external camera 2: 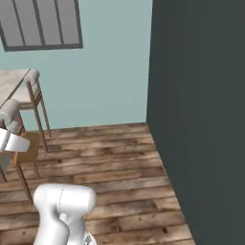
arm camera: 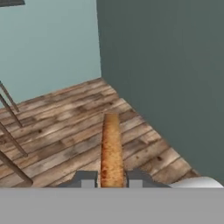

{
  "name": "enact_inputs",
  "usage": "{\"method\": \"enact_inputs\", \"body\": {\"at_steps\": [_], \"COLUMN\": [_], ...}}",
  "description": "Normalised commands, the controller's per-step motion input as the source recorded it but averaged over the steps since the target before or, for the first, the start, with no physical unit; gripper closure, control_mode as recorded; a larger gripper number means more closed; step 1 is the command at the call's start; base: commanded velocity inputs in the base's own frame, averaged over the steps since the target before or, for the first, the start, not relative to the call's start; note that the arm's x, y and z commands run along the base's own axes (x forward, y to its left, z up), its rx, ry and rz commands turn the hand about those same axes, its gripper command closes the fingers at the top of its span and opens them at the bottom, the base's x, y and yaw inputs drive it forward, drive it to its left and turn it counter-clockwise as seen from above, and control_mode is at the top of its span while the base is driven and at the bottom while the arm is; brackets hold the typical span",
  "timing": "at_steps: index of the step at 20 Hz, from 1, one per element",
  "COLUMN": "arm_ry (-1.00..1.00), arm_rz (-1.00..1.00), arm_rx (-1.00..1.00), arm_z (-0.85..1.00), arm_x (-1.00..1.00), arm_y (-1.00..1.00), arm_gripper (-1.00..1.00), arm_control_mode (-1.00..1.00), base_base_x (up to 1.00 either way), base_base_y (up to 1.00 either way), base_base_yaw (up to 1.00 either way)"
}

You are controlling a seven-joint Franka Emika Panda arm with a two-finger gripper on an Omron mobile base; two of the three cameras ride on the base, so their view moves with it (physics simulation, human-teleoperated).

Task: Start the toaster. Once the lever pops up, take the bread to the plate on the dining counter.

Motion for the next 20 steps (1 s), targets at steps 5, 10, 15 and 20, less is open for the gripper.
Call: {"method": "enact_inputs", "body": {"at_steps": [5, 10, 15, 20], "arm_ry": [0.0, 0.0, 0.0, 0.0], "arm_rz": [0.0, 0.0, 0.0, 0.0], "arm_rx": [0.0, 0.0, 0.0, 0.0], "arm_z": [0.0, 0.0, 0.0, 0.0], "arm_x": [0.0, 0.0, 0.0, 0.0], "arm_y": [0.0, 0.0, 0.0, 0.0], "arm_gripper": [1.0, 1.0, 1.0, 1.0], "arm_control_mode": [1.0, 1.0, 1.0, 1.0], "base_base_x": [0.79, 0.75, 0.75, 0.76], "base_base_y": [-0.17, -0.27, -0.38, -0.5], "base_base_yaw": [0.55, 0.53, 0.49, 0.44]}}
